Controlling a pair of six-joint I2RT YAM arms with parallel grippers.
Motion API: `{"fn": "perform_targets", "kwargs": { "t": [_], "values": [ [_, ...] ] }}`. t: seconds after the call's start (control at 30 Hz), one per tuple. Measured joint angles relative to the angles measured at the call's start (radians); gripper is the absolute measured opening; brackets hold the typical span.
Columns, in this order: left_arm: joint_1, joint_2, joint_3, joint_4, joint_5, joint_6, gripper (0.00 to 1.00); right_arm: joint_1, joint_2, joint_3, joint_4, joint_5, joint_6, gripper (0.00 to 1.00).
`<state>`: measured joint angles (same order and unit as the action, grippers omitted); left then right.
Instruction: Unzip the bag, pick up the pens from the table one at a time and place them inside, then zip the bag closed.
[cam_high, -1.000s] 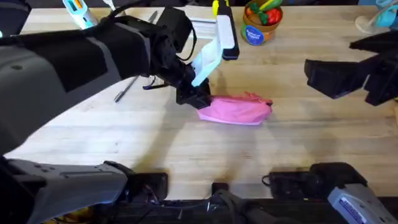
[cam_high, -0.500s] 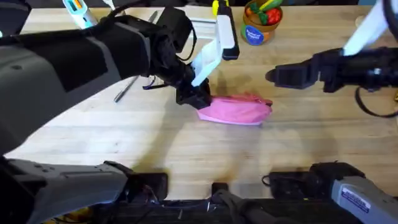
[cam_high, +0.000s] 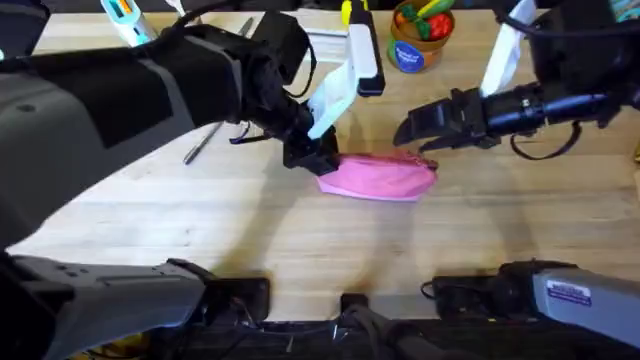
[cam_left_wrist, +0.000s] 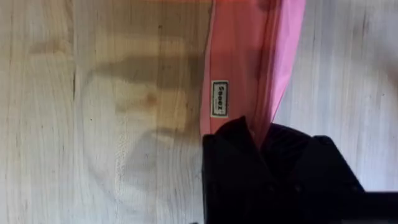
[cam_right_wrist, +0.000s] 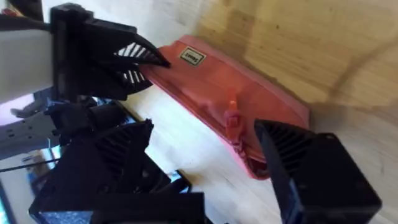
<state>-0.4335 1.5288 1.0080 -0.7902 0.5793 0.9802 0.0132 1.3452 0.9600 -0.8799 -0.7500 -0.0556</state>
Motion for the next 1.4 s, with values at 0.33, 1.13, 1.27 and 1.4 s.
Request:
{"fn": "perform_targets", "kwargs": {
  "t": [0.33,1.13,1.27,1.4],
  "values": [
    [0.000,0.000,0.000,-0.002,0.000,-0.004,0.043,0.000,0.111,0.000,-0.008,-0.006,-0.043,0.687],
    [0.000,0.000,0.000,-0.010,0.000,-0.008,0.042,0.123,0.112,0.000,-0.096,0.120,-0.102,0.113],
    [0.000,0.000,0.000,-0.009,0.000,-0.008,0.043,0.123,0.112,0.000,-0.099,0.122,-0.102,0.036],
    [0.000,0.000,0.000,-0.010,0.000,-0.008,0.043,0.123,0.112,0.006,-0.117,0.123,-0.102,0.032]
  ]
}}
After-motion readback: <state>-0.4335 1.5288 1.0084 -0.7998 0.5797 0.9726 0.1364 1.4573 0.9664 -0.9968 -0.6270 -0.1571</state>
